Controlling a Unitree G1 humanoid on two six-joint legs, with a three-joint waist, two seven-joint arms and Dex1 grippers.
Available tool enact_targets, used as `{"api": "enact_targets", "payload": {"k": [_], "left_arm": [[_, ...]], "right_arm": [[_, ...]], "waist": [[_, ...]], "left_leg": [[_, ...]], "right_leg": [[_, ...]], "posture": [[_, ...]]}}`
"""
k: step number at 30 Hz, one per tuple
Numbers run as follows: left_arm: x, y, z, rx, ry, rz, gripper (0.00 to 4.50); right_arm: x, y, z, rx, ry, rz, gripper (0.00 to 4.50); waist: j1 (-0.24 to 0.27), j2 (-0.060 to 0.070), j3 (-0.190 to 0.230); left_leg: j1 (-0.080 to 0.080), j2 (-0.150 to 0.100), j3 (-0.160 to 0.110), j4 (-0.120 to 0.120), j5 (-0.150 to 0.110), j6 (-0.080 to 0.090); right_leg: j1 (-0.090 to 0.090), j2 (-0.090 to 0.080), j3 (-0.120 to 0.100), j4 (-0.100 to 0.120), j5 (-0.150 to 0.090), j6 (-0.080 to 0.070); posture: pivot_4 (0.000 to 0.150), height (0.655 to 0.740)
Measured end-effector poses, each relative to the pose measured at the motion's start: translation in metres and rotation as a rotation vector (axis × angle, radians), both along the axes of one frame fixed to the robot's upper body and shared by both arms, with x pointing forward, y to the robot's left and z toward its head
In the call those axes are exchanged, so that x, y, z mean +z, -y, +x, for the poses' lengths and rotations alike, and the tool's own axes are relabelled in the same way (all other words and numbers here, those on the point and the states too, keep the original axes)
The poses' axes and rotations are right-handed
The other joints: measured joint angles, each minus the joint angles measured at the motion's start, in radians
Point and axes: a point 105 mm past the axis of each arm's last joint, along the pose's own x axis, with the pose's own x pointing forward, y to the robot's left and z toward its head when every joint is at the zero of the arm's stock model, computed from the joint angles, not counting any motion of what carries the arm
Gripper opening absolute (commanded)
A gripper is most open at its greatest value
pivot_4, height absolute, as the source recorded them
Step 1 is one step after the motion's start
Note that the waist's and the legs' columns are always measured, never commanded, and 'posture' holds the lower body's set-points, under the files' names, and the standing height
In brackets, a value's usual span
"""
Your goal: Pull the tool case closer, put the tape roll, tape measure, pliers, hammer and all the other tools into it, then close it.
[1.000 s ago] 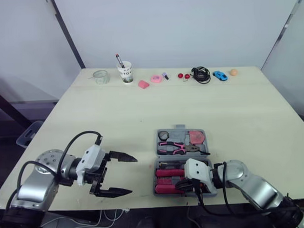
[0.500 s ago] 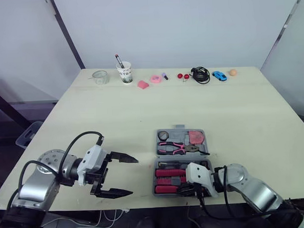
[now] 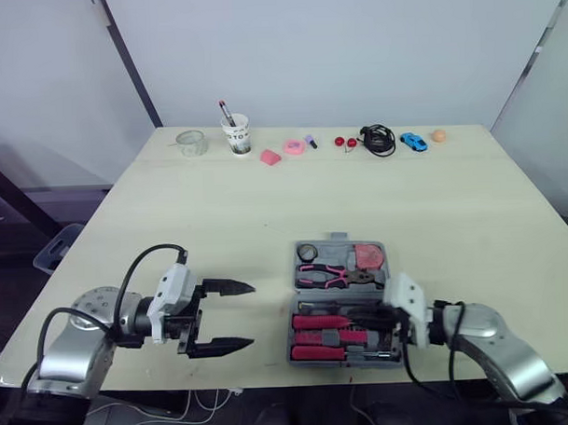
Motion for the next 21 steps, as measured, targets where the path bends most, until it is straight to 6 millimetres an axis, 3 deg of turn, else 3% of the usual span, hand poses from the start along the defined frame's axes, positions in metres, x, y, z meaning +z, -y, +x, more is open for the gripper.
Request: {"api": "enact_targets", "payload": {"k": [7, 10, 14, 19, 20, 21], "left_arm": [[-0.010, -0.016, 0.012, 0.237, -0.017, -0.092, 4.50], [-0.024, -0.030, 0.013, 0.343, -0.042, -0.100, 4.50], [-0.035, -0.045, 0.013, 0.430, -0.054, -0.098, 4.50], [-0.053, -0.063, 0.004, 0.513, -0.093, -0.081, 4.50], [-0.054, -0.066, 0.003, 0.525, -0.096, -0.078, 4.50], [-0.055, -0.069, 0.003, 0.537, -0.096, -0.077, 4.50]], "right_arm": [[0.001, 0.071, 0.003, -0.290, 0.034, 0.012, 0.10], [-0.001, 0.109, 0.000, -0.443, 0.049, 0.006, 0.10], [-0.008, 0.137, -0.018, -0.530, 0.025, 0.000, 1.33], [-0.012, 0.162, -0.043, -0.609, 0.006, -0.006, 4.07], [-0.013, 0.165, -0.047, -0.625, 0.006, -0.005, 4.45], [-0.014, 0.168, -0.049, -0.637, 0.002, -0.005, 4.45]], "waist": [[0.000, 0.000, -0.001], [-0.002, 0.001, -0.001], [-0.001, 0.001, -0.001], [-0.002, 0.000, -0.001], [-0.002, 0.000, -0.002], [-0.002, 0.000, -0.002]], "left_leg": [[0.000, 0.000, 0.000, 0.000, 0.000, 0.000], [0.001, 0.000, 0.000, -0.001, 0.000, 0.000], [0.001, 0.000, 0.000, -0.001, 0.000, 0.000], [0.001, 0.000, 0.000, -0.001, 0.000, 0.000], [0.001, 0.000, -0.001, -0.001, 0.000, 0.000], [0.002, 0.001, -0.001, -0.001, 0.000, 0.000]], "right_leg": [[0.000, 0.000, 0.000, 0.000, 0.000, 0.000], [0.000, 0.000, 0.000, 0.000, 0.000, 0.000], [0.000, 0.000, 0.001, 0.000, 0.000, 0.000], [0.000, -0.001, 0.001, 0.000, 0.000, 0.000], [0.000, -0.001, 0.001, 0.000, 0.000, 0.000], [0.000, -0.001, 0.001, 0.000, 0.000, 0.000]], "posture": [[0.150, 0.7400], [0.150, 0.7400], [0.150, 0.7400], [0.150, 0.7400], [0.150, 0.7400], [0.150, 0.7400]]}}
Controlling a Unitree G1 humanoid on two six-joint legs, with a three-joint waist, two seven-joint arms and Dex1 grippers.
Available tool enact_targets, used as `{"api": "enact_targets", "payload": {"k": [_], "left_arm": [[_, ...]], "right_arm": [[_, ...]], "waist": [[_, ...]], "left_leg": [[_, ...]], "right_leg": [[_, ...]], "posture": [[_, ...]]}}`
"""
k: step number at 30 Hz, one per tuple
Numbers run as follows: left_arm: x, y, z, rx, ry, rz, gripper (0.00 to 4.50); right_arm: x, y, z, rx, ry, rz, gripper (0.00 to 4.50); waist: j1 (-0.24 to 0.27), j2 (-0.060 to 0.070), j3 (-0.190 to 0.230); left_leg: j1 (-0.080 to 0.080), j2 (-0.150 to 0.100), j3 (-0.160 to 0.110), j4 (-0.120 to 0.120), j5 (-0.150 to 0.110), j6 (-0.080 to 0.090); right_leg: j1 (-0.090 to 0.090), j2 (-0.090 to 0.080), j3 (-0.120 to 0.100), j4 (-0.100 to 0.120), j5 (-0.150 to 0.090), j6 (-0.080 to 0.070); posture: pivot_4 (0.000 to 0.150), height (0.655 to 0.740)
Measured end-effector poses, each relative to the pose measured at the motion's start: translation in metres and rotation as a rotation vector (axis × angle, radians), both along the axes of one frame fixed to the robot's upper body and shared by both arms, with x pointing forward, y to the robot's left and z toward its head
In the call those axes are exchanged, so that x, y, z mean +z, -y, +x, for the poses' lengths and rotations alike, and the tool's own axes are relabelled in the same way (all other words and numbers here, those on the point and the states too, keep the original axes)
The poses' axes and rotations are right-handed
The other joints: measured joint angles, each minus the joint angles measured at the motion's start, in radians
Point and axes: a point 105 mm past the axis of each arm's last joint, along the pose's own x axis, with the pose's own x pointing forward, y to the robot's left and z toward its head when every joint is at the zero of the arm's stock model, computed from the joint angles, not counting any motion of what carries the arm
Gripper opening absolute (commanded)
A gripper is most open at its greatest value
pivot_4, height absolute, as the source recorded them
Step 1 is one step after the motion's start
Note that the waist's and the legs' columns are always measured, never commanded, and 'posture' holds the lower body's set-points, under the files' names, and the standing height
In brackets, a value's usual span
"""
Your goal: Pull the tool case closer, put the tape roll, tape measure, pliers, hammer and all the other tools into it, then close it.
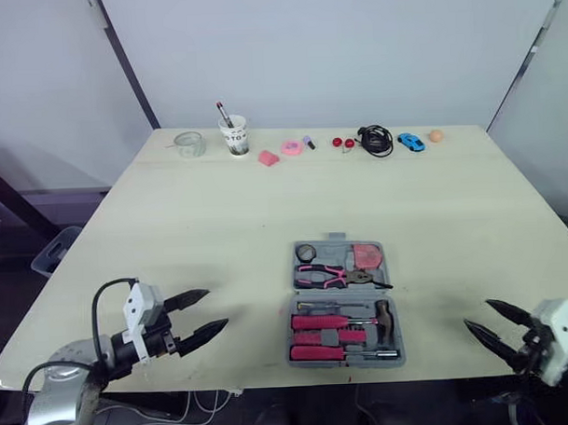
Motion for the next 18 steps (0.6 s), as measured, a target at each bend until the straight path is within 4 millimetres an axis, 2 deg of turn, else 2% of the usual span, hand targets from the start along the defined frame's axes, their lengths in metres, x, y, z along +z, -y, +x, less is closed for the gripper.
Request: {"api": "enact_targets", "payload": {"k": [6, 9, 14, 18], "left_arm": [[-0.006, -0.022, -0.010, 0.088, -0.016, 0.007, 4.50], [-0.010, -0.024, -0.014, 0.094, -0.030, 0.011, 4.50], [-0.009, -0.023, -0.012, 0.082, -0.028, 0.015, 4.50], [-0.003, -0.015, -0.005, 0.033, -0.021, 0.014, 4.50]], "right_arm": [[-0.012, 0.021, -0.026, -0.098, -0.054, 0.007, 4.45], [-0.017, 0.027, -0.032, -0.121, -0.075, 0.003, 4.45], [-0.016, 0.027, -0.024, -0.121, -0.057, -0.013, 4.45], [-0.010, 0.016, -0.008, -0.064, -0.033, -0.008, 4.45]], "waist": [[0.000, 0.001, -0.001], [0.000, 0.000, -0.002], [-0.001, 0.000, -0.002], [0.000, 0.001, -0.002]], "left_leg": [[0.000, 0.001, -0.001, -0.001, 0.000, 0.000], [0.000, 0.001, -0.001, 0.000, 0.000, 0.000], [0.001, 0.001, -0.001, 0.000, 0.000, 0.000], [0.001, 0.001, -0.001, 0.000, 0.000, 0.000]], "right_leg": [[0.000, -0.003, 0.000, 0.000, 0.000, 0.000], [0.000, -0.004, 0.001, 0.000, 0.000, 0.000], [0.000, -0.005, 0.001, 0.000, 0.000, 0.000], [0.000, -0.005, 0.001, 0.000, 0.000, 0.000]], "posture": [[0.150, 0.7400], [0.150, 0.7400], [0.150, 0.7400], [0.150, 0.7400]]}}
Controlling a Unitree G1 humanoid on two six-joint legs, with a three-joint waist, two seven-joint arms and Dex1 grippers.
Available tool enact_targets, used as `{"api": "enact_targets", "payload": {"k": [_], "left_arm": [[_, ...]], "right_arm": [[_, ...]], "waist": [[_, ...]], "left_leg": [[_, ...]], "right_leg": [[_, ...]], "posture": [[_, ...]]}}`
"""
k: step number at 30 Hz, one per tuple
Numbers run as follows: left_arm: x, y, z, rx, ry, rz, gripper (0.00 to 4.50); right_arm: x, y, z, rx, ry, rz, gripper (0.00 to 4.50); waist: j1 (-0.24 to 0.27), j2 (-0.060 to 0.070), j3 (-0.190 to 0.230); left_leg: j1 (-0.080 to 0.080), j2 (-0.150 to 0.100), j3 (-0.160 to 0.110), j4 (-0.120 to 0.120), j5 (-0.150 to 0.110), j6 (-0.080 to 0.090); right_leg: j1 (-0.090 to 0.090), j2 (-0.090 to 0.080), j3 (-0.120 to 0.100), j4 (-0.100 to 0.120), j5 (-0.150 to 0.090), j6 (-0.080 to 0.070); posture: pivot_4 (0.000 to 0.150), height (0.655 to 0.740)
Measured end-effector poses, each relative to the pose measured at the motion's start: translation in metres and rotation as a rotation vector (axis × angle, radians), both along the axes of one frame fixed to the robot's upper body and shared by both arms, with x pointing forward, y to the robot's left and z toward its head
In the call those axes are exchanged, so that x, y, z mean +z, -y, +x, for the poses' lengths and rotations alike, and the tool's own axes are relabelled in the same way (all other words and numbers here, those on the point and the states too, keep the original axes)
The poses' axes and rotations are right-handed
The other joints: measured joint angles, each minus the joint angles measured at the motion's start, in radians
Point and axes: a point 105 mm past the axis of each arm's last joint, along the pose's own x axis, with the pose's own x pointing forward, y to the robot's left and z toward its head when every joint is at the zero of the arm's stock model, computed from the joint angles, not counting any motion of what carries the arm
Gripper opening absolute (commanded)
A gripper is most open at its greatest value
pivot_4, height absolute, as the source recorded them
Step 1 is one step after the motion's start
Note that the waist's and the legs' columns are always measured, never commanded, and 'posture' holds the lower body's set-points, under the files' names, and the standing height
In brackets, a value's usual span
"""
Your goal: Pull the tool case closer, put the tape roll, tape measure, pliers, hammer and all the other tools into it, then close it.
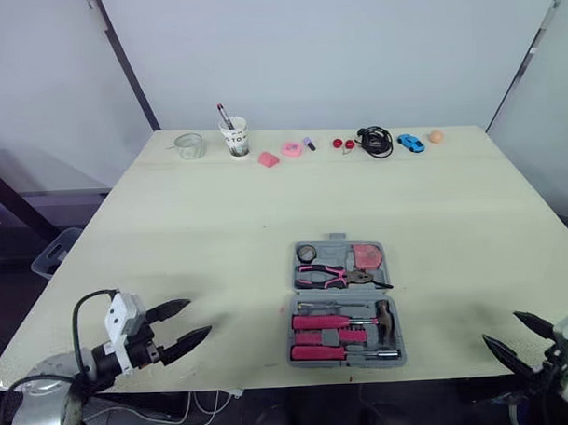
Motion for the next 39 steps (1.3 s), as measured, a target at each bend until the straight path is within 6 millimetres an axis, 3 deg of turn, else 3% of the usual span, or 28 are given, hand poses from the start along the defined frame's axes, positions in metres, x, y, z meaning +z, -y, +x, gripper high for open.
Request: {"api": "enact_targets", "payload": {"k": [5, 7, 9, 11, 14, 15, 16, 17, 18, 19, 21, 22, 24, 31, 39], "left_arm": [[0.000, 0.015, 0.009, -0.088, -0.001, 0.037, 4.50], [0.005, 0.028, 0.022, -0.161, 0.025, 0.076, 4.50], [0.010, 0.034, 0.032, -0.201, 0.047, 0.097, 4.50], [0.009, 0.035, 0.034, -0.213, 0.044, 0.102, 4.50], [0.004, 0.040, 0.037, -0.241, 0.020, 0.102, 3.64], [0.003, 0.044, 0.038, -0.260, 0.015, 0.095, 3.07], [0.003, 0.044, 0.038, -0.262, 0.015, 0.093, 3.07], [0.000, 0.050, 0.040, -0.294, 0.001, 0.092, 2.51], [-0.001, 0.051, 0.041, -0.303, -0.005, 0.093, 2.30], [-0.001, 0.053, 0.044, -0.314, -0.005, 0.087, 1.69], [0.000, 0.055, 0.046, -0.327, -0.003, 0.090, 1.24], [-0.003, 0.059, 0.049, -0.347, -0.010, 0.103, 0.68], [-0.006, 0.071, 0.055, -0.381, -0.013, 0.107, 0.16], [-0.016, 0.084, 0.069, -0.422, -0.047, 0.160, 0.16], [-0.026, 0.093, 0.076, -0.445, -0.074, 0.179, 0.16]], "right_arm": [[0.004, -0.012, 0.019, 0.063, 0.001, -0.004, 4.45], [0.008, -0.031, 0.041, 0.138, 0.001, -0.004, 3.93], [0.011, -0.048, 0.056, 0.202, 0.005, -0.015, 3.19], [0.010, -0.053, 0.061, 0.225, -0.003, -0.023, 2.03], [0.003, -0.060, 0.070, 0.264, -0.039, -0.045, 0.77], [0.001, -0.065, 0.074, 0.288, -0.045, -0.052, 0.20], [0.001, -0.066, 0.074, 0.290, -0.046, -0.053, 0.20], [-0.003, -0.077, 0.078, 0.341, -0.067, -0.074, 0.00], [-0.004, -0.080, 0.080, 0.357, -0.075, -0.084, 0.00], [-0.006, -0.083, 0.084, 0.378, -0.086, -0.099, 0.00], [-0.008, -0.086, 0.085, 0.394, -0.093, -0.115, 0.00], [-0.010, -0.090, 0.089, 0.416, -0.105, -0.135, 0.00], [-0.012, -0.098, 0.096, 0.458, -0.116, -0.169, 0.00], [-0.021, -0.107, 0.107, 0.494, -0.150, -0.223, 0.00], [-0.025, -0.113, 0.107, 0.518, -0.159, -0.229, 0.00]], "waist": [[0.002, 0.000, 0.000], [0.001, 0.000, 0.000], [-0.001, 0.000, 0.000], [-0.001, 0.000, 0.000], [0.000, 0.000, 0.000], [0.000, 0.000, 0.000], [0.000, 0.000, 0.000], [0.002, 0.000, 0.000], [0.002, 0.000, 0.000], [0.002, 0.000, 0.000], [0.002, 0.000, 0.000], [0.002, 0.000, 0.000], [0.001, 0.000, 0.000], [0.001, 0.000, 0.000], [0.000, 0.000, 0.000]], "left_leg": [[-0.001, -0.001, 0.000, 0.000, 0.000, 0.000], [-0.001, -0.003, 0.000, 0.001, 0.000, 0.000], [-0.001, -0.003, 0.000, 0.000, 0.000, 0.000], [-0.001, -0.004, 0.001, 0.000, 0.000, 0.000], [-0.002, -0.004, 0.003, 0.000, 0.000, 0.000], [-0.002, -0.004, 0.003, 0.000, 0.000, 0.000], [-0.002, -0.004, 0.003, 0.000, 0.000, 0.000], [-0.003, -0.004, 0.002, 0.000, 0.000, 0.000], [-0.003, -0.004, 0.002, 0.001, 0.000, 0.000], [-0.003, -0.004, 0.002, 0.001, 0.000, 0.000], [-0.003, -0.004, 0.002, 0.001, 0.000, 0.000], [-0.003, -0.004, 0.002, 0.001, 0.000, 0.000], [-0.003, -0.005, 0.002, 0.002, 0.000, 0.000], [-0.003, -0.005, 0.000, 0.001, 0.000, 0.000], [-0.004, -0.005, 0.000, 0.002, 0.000, 0.000]], "right_leg": [[0.000, 0.001, 0.000, 0.000, 0.000, 0.000], [0.000, 0.002, 0.000, 0.000, 0.000, 0.000], [0.000, 0.003, 0.000, 0.001, 0.000, 0.000], [0.000, 0.003, -0.001, 0.000, 0.000, 0.000], [0.000, 0.003, -0.002, 0.000, 0.001, 0.000], [0.000, 0.003, -0.002, 0.000, 0.001, 0.000], [0.000, 0.003, -0.002, 0.000, 0.001, 0.000], [0.000, 0.004, -0.003, 0.000, 0.001, 0.000], [0.000, 0.004, -0.002, 0.001, 0.001, 0.000], [0.000, 0.004, -0.002, 0.001, 0.001, 0.000], [0.000, 0.004, -0.002, 0.001, 0.001, 0.000], [0.000, 0.004, -0.002, 0.001, 0.001, 0.001], [0.000, 0.004, -0.002, 0.001, 0.003, 0.004], [0.000, 0.005, -0.002, 0.002, 0.003, 0.004], [0.000, 0.005, -0.002, 0.002, 0.003, 0.004]], "posture": [[0.150, 0.7400], [0.150, 0.7400], [0.150, 0.7400], [0.150, 0.7400], [0.150, 0.7400], [0.150, 0.7400], [0.150, 0.7400], [0.150, 0.7400], [0.150, 0.7400], [0.150, 0.7400], [0.150, 0.7400], [0.150, 0.7400], [0.150, 0.7400], [0.150, 0.7400], [0.150, 0.7400]]}}
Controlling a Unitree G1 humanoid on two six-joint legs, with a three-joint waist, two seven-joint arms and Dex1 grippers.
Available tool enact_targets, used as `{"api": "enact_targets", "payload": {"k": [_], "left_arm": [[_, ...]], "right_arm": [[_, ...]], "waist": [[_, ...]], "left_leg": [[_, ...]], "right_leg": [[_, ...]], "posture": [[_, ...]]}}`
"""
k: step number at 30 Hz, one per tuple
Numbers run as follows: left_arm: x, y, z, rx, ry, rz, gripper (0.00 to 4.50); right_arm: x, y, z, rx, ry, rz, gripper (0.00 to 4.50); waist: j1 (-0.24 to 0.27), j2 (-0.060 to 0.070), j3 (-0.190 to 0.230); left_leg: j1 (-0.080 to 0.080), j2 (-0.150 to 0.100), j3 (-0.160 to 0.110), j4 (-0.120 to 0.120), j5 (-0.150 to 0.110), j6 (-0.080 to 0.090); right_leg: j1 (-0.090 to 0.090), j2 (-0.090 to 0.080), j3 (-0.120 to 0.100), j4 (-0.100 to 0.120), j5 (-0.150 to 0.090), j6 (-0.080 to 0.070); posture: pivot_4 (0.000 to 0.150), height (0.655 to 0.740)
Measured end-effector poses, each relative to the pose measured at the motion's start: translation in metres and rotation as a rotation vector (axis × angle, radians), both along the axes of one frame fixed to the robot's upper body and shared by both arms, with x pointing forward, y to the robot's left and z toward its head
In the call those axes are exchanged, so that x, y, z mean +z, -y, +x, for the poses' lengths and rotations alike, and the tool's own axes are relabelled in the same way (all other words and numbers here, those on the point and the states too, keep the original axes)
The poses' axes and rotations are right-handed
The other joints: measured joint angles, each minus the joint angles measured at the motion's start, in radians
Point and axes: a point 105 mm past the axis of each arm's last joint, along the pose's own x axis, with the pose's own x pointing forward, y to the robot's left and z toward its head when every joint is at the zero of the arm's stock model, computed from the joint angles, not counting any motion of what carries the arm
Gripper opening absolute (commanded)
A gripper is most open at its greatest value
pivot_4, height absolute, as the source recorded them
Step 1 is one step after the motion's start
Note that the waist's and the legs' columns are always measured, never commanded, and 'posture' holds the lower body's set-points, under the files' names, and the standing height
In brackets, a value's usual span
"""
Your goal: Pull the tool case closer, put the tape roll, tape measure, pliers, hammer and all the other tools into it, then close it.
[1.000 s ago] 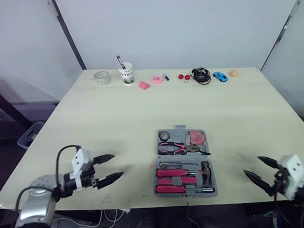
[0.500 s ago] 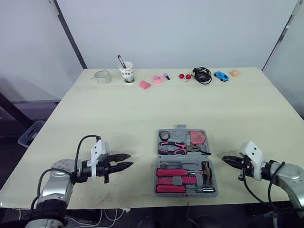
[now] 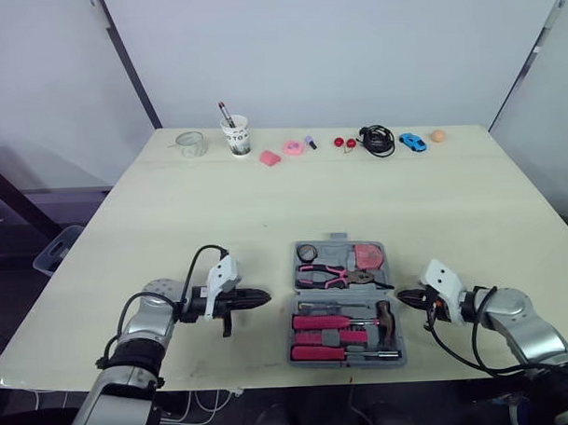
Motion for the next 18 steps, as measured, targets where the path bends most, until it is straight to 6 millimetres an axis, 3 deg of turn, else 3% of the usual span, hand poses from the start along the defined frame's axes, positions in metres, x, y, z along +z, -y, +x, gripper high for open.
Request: {"api": "enact_targets", "payload": {"k": [18], "left_arm": [[-0.009, 0.022, 0.007, -0.049, -0.019, -0.002, 0.16]], "right_arm": [[-0.005, -0.014, 0.003, 0.027, 0.008, 0.008, 0.00]], "waist": [[0.000, 0.000, 0.000]], "left_leg": [[0.000, 0.000, -0.001, 0.000, 0.000, 0.000]], "right_leg": [[0.000, 0.000, 0.000, 0.001, 0.000, 0.000]], "posture": [[0.150, 0.7400]]}}
